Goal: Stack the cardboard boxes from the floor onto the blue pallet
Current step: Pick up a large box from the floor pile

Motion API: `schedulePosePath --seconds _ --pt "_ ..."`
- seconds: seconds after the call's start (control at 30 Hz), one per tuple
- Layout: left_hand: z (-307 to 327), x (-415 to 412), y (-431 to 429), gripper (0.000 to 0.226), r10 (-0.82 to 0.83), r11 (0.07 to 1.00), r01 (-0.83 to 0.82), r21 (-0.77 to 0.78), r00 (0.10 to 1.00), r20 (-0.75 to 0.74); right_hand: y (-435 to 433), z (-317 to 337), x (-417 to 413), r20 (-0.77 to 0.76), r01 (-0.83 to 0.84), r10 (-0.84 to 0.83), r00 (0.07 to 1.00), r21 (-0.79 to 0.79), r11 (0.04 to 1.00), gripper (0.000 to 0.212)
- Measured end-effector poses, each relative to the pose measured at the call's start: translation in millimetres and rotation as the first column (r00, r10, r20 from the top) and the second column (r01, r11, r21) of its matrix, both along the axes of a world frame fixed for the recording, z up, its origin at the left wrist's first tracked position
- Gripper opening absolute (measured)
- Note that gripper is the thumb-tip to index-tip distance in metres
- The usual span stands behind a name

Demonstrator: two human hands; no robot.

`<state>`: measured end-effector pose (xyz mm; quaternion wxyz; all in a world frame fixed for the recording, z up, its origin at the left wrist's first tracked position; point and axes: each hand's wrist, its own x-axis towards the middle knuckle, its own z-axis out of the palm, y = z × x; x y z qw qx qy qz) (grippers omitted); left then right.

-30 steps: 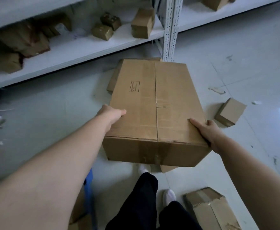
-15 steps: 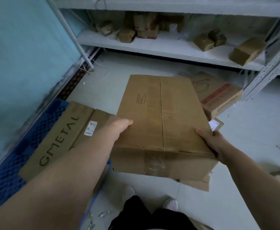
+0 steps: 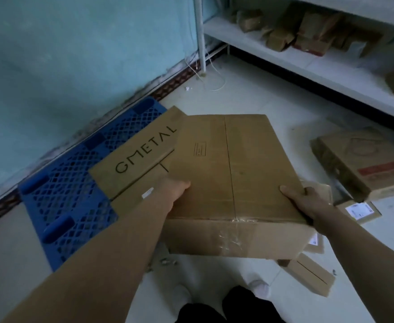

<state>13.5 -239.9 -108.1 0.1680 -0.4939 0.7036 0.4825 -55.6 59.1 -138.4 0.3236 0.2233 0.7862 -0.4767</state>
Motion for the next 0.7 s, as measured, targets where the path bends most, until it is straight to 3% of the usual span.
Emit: schedulePosePath --seconds 0.23,0.37,0.5,0.7 --pt "-10.9 84.7 -140.1 0.08 0.231 0.973 -0.231 -0.012 0.973 -0.013 -151.3 -5.5 29.8 -0.044 -0.163 0.161 0.986 -0.025 0.986 0.076" --pt "-26.5 123.8 -198.6 0.075 0.351 0.936 -0.351 0.009 0.936 -0.012 -221.6 -21.2 35.3 -0.012 -0.236 0.236 0.972 -0.064 0.97 0.067" --pt "-49.5 151.3 -231.0 0.072 0.475 0.88 -0.474 0.031 0.88 -0.024 -275.9 -44.8 25.7 -0.002 -0.325 0.326 0.945 -0.092 0.941 0.086" --pt "-100.8 154.0 -260.6 0.071 0.617 0.787 -0.617 0.017 0.786 -0.038 -346.8 -86.5 -16.5 -0.03 -0.482 0.481 0.876 -0.048 0.875 0.074"
